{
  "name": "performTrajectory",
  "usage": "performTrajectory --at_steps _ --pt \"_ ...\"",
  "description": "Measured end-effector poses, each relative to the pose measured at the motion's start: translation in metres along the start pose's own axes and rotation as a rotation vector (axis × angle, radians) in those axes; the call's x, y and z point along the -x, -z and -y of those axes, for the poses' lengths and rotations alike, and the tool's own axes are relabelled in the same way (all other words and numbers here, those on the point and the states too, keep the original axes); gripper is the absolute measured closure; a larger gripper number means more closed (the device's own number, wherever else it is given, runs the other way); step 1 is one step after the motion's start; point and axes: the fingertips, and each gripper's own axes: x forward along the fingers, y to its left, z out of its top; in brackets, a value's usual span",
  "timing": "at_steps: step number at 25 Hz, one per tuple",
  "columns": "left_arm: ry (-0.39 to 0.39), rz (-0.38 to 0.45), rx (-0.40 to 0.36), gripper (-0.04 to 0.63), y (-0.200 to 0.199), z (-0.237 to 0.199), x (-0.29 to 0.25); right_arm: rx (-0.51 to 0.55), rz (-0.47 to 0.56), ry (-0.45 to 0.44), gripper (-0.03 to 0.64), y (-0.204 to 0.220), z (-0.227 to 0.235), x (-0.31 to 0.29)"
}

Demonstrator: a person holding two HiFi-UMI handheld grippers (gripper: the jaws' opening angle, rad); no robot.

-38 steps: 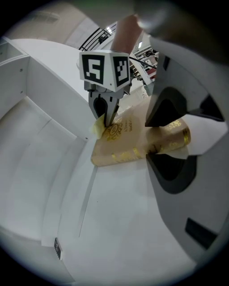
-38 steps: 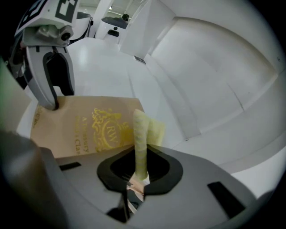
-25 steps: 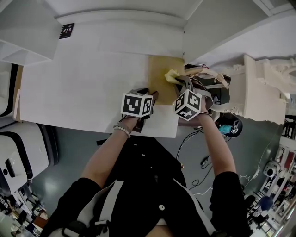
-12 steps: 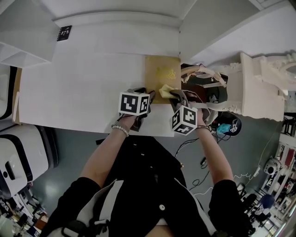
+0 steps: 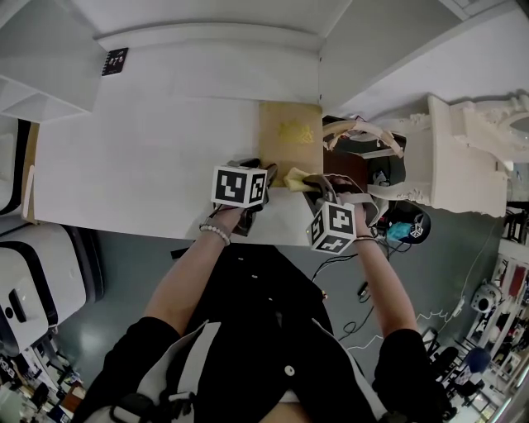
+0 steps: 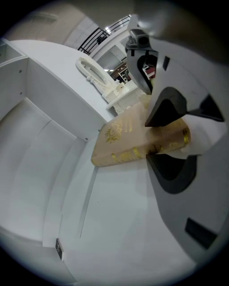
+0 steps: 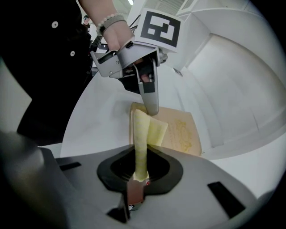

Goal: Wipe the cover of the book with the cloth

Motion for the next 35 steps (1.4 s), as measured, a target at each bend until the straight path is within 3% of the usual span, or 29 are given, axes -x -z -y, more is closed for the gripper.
performTrajectory --at_steps 8,16,29,35 --pt "0.007 -0.006 -0.001 0.401 0.000 0.000 0.001 -0.166 0.064 0.215 0.584 -0.023 0.070 0.001" --pt "0.012 -0.010 -0.001 0.402 0.000 0.001 -0.001 -0.275 0.052 0.326 0.584 -0.024 0.143 -0.026" --pt "0.024 -0.016 -0.007 0.400 0.001 0.001 -0.002 -0.300 -0.075 0.313 0.584 -0.011 0.169 -0.072" --pt "0.025 -0.015 -0.008 0.400 0.000 0.000 -0.002 -0.133 -0.087 0.278 0.584 -0.016 0.160 -0.072"
